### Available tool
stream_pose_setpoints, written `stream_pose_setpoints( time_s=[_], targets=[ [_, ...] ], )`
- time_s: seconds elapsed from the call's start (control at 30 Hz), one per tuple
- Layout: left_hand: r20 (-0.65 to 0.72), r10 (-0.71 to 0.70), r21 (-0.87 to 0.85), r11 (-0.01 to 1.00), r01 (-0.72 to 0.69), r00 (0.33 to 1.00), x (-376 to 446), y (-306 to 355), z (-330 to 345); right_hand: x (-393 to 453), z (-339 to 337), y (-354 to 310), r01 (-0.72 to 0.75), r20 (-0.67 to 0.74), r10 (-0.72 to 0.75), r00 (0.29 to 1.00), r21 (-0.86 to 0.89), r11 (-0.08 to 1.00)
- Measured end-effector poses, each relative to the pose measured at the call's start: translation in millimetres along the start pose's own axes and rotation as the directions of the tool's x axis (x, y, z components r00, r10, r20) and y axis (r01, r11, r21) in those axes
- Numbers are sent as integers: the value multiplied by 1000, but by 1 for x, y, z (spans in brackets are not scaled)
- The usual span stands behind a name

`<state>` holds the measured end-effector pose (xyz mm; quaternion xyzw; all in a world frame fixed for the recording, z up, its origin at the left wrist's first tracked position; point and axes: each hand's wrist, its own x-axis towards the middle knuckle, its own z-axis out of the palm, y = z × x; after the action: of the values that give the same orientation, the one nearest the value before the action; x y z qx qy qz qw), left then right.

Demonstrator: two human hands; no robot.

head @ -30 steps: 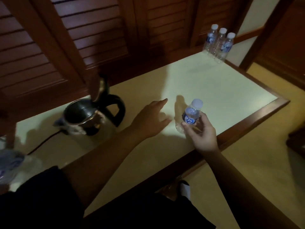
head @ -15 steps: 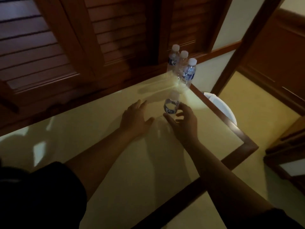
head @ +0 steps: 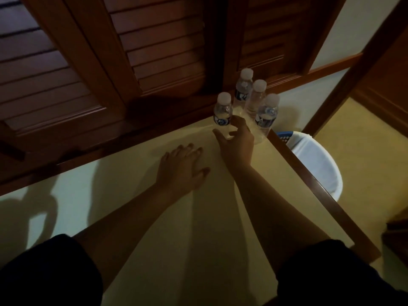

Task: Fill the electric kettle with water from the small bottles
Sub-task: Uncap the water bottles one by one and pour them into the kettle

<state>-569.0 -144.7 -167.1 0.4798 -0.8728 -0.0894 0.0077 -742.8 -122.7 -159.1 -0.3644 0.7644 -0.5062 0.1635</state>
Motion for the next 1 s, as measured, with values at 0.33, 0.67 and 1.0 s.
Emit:
stream_pose_setpoints(
  time_s=[0.33,0.67,1.0],
  targets=[
    [-85,-132,-777,629,17,988,77,38,-20,-53,-79,18,251,381,-61,923,-471,846],
    [-157,-241,-758,651,39,958,122,60,-13,-53,-102,32,361,608,71,790,-556,748],
    [-181,-239,-720,693,37,954,150,58,-8,-52,-102,29,384,636,86,767,-562,732]
  ],
)
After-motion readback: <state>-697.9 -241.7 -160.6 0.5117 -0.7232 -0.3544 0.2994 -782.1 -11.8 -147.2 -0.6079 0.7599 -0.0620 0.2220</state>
